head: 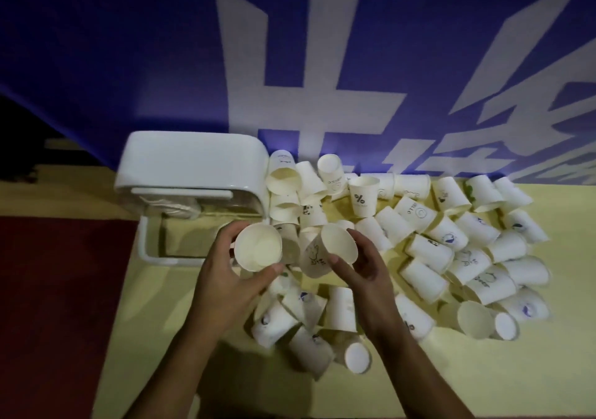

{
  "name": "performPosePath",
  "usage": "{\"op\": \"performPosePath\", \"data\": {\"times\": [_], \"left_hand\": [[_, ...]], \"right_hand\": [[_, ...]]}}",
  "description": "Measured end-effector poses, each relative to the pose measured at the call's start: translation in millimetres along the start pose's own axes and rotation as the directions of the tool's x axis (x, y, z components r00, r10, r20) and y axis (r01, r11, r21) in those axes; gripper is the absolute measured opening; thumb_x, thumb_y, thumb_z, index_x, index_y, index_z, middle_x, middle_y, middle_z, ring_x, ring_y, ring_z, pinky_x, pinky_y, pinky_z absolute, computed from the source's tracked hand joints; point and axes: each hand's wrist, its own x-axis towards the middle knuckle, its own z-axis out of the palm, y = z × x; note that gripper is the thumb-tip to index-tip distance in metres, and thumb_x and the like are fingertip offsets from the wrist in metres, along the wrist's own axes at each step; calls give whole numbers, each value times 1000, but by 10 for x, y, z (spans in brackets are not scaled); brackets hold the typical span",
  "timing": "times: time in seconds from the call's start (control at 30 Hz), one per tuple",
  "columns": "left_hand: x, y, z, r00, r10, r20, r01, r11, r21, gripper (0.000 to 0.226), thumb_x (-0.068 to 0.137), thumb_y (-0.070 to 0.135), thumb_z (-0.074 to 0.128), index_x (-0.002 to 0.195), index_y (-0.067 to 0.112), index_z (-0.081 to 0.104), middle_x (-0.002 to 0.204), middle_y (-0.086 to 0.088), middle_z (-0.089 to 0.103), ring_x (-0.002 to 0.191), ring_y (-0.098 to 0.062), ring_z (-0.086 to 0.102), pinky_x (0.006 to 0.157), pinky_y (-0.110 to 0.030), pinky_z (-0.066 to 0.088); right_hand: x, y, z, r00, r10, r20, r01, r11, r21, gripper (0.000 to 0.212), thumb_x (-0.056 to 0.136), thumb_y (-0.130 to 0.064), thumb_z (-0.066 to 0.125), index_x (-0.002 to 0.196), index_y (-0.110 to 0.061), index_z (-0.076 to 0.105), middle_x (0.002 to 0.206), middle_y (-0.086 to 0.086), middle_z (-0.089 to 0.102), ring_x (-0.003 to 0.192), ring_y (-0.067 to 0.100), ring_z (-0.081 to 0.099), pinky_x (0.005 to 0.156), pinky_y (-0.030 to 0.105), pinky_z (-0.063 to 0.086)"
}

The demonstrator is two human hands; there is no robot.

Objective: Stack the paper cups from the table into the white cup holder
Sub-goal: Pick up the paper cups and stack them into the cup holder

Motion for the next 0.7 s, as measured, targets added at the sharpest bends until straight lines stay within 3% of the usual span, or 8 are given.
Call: {"op": "performPosePath", "data": {"times": [0.1, 0.27, 0.37, 0.47, 0.7], "left_hand": [[75, -145, -342, 999, 33, -38, -32, 999, 11, 74, 68, 38, 92, 130, 39, 52, 127, 29, 56, 119, 3, 54, 90, -16, 46], [276, -467, -667, 999, 48, 3, -49, 998, 46, 79, 68, 43, 91, 136, 37, 51, 135, 22, 53, 123, -3, 52, 99, -26, 47], [382, -617, -680, 997, 44, 58, -47, 997, 64, 82, 69, 41, 93, 139, 32, 50, 137, 16, 53, 122, -6, 53, 100, -29, 48], [472, -737, -619, 993, 47, 106, -57, 994, 93, 84, 69, 45, 89, 142, 28, 50, 137, 15, 52, 122, -3, 49, 102, -29, 46], [712, -1010, -441, 973, 7, 229, -77, 951, 301, 83, 73, 47, 87, 144, 33, 47, 143, 9, 59, 129, -17, 56, 101, -30, 47]], "right_hand": [[-91, 50, 364, 1000, 1, -14, -1, 1000, 5, 49, 78, -27, 82, 123, -33, 66, 125, -7, 70, 118, 11, 65, 91, 35, 57], [-168, 162, 803, 993, -26, -119, 25, 1000, -10, 53, 75, -24, 81, 125, -24, 64, 123, -7, 71, 113, 10, 68, 91, 35, 57], [-227, 215, 934, 984, -29, -177, 28, 1000, -8, 60, 73, -27, 81, 129, -21, 62, 124, -5, 70, 107, 10, 70, 86, 33, 59], [-305, 246, 979, 981, -34, -193, 32, 999, -11, 58, 77, -24, 79, 131, -16, 59, 123, -1, 71, 107, 13, 72, 90, 36, 59], [-336, 298, 991, 969, -79, -235, 42, 987, -158, 62, 79, -26, 82, 136, -21, 57, 125, -6, 70, 108, 13, 72, 95, 46, 58]]}}
